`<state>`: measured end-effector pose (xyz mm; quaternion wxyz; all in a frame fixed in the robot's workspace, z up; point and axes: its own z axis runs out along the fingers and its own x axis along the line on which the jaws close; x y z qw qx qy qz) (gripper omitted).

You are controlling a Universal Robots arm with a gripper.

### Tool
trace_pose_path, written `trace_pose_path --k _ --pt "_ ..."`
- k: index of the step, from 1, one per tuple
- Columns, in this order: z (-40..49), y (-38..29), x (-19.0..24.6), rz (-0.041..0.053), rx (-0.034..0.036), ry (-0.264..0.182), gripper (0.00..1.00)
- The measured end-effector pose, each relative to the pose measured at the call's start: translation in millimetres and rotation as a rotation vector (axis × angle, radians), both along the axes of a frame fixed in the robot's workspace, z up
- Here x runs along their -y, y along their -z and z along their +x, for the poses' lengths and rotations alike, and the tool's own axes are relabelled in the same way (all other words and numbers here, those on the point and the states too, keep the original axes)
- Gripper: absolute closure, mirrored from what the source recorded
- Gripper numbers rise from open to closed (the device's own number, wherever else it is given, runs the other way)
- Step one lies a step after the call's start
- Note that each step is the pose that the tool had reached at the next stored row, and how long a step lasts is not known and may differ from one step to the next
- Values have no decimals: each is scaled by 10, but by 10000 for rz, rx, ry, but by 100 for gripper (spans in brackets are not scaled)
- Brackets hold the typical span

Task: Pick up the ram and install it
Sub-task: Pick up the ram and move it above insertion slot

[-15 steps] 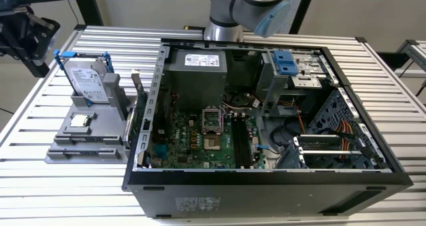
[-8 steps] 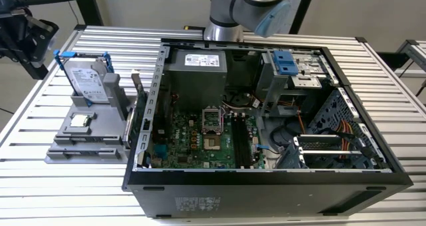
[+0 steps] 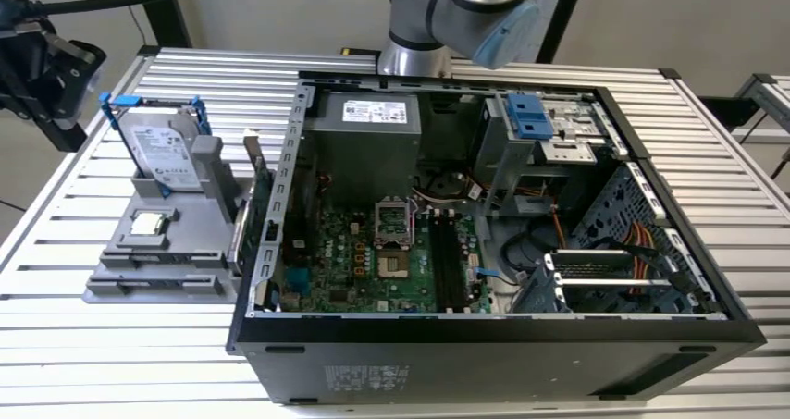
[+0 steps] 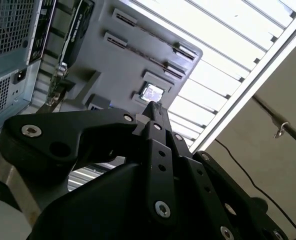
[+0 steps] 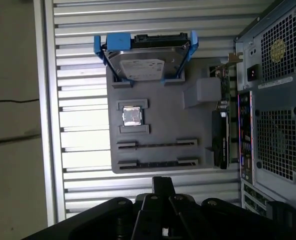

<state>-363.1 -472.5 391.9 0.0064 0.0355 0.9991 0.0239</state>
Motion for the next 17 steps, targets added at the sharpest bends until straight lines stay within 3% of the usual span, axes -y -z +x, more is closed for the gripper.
trace_pose_path --k 11,17 --pt "1 1 83 0 -13 0 100" --pt "16 1 102 0 -28 -26 100"
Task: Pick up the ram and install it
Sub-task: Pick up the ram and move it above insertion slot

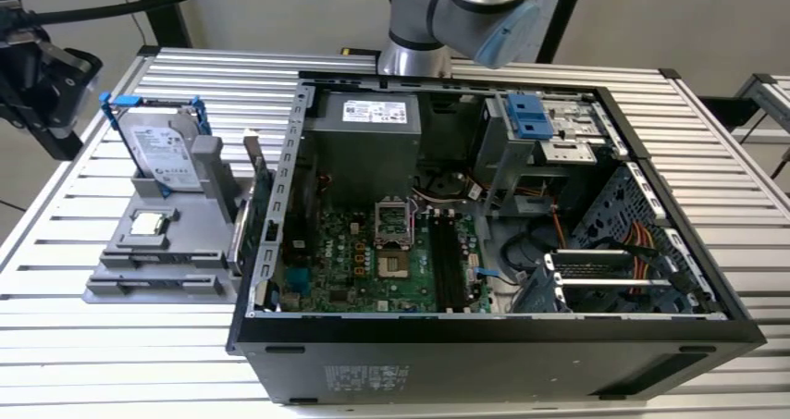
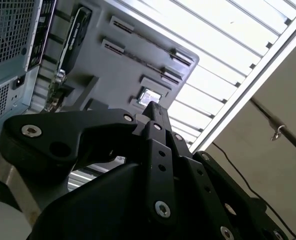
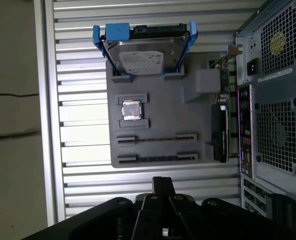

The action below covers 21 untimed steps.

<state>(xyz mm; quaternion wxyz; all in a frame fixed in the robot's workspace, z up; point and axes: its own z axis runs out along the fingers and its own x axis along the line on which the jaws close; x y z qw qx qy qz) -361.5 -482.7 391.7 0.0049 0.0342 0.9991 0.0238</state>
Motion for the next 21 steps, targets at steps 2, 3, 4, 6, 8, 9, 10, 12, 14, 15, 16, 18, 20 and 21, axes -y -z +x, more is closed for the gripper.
trace_pose_path --k 2,3,4,6,8,9,10,12,14,15,16,18,20,21 --pt "7 0 6 0 -2 -33 100" --pt "11 0 9 0 -4 -56 100" --pt "13 0 12 0 -5 -79 100" --pt "19 0 18 0 -6 -125 100" --pt "24 0 23 0 -7 -172 100" --pt "25 0 27 0 -8 -194 100" --pt "26 0 31 0 -9 -212 100" --pt "27 0 46 -1 -9 -229 100" --pt "27 1 61 1 -8 -237 100" --pt "28 0 68 0 -9 -243 100" --pt "28 0 76 -1 -10 -248 100" --pt "28 0 91 -1 -12 -258 100" --pt "29 0 105 0 -12 -268 100" --pt "29 0 110 0 -13 -273 100"
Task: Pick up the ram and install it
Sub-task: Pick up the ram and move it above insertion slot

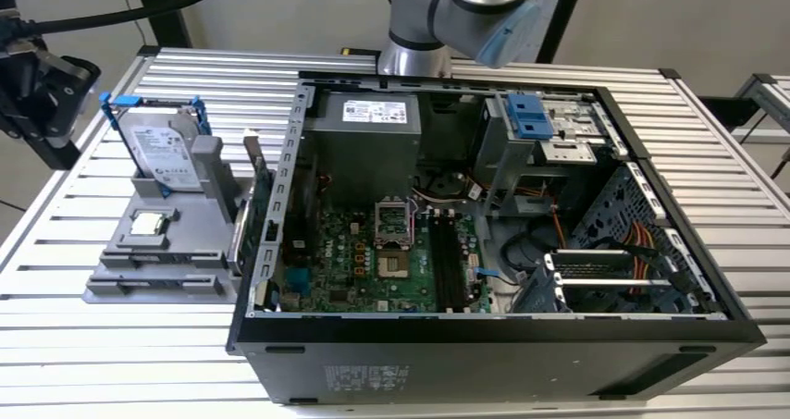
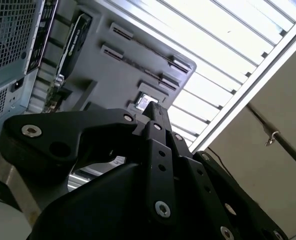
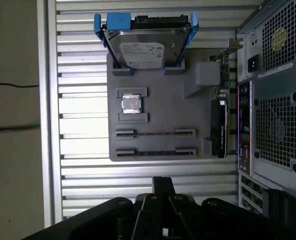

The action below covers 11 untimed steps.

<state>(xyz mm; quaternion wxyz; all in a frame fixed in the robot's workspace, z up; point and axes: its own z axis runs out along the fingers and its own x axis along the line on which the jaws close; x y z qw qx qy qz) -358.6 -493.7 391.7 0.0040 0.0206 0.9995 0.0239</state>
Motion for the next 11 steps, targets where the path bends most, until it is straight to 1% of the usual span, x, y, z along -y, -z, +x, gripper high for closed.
trace_pose_path --k 5,11 --pt "6 0 9 0 -2 -23 100" --pt "6 0 5 -1 -3 -24 100"
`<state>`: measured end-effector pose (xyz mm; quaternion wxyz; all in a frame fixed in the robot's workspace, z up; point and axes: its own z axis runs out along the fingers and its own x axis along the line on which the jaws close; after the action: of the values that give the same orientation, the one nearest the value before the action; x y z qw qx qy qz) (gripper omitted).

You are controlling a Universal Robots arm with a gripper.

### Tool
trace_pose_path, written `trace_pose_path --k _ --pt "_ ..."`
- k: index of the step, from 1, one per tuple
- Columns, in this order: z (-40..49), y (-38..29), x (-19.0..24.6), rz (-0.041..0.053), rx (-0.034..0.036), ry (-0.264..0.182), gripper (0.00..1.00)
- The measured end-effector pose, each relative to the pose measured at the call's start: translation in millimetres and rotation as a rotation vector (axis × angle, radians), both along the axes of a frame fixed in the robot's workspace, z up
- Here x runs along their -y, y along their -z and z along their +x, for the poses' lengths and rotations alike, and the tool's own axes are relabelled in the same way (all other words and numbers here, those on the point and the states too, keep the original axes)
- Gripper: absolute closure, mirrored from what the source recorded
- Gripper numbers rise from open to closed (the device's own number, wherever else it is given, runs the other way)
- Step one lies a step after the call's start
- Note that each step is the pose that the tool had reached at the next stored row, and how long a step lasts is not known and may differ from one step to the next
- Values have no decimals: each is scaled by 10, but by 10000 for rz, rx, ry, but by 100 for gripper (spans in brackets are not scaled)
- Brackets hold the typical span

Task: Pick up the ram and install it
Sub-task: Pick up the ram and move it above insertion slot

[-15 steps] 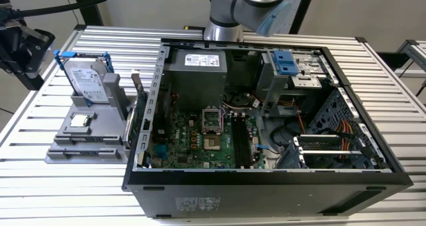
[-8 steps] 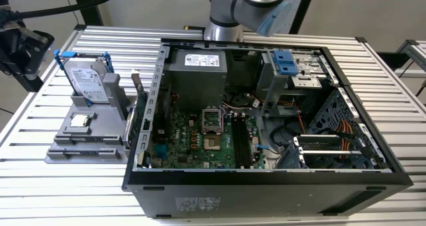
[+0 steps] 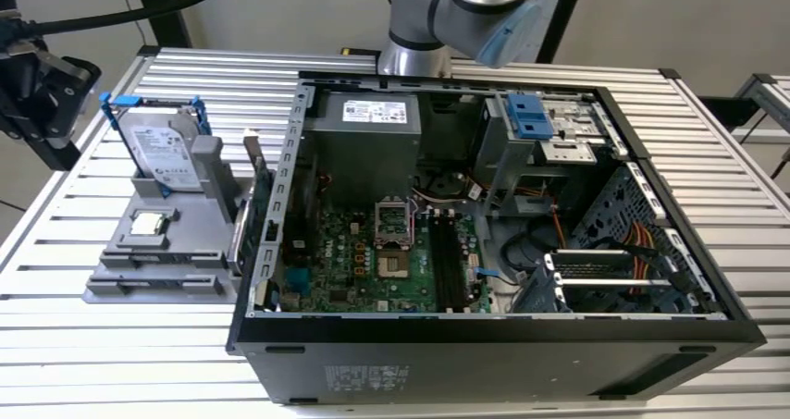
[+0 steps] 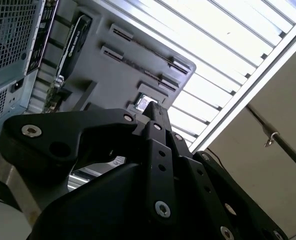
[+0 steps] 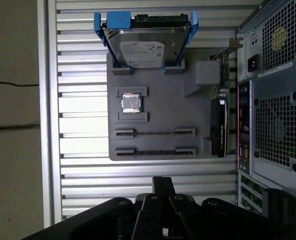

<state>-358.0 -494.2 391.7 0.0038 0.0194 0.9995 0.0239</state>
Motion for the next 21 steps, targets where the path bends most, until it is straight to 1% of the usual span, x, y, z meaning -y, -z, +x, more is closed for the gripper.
trace_pose_path --k 7,11,14,21 --pt "0 1 -1 1 0 -18 100" --pt "-1 0 -1 0 0 -204 100" --pt "0 0 -1 0 0 -423 100" --pt "-1 1 -1 1 1 -1111 100"
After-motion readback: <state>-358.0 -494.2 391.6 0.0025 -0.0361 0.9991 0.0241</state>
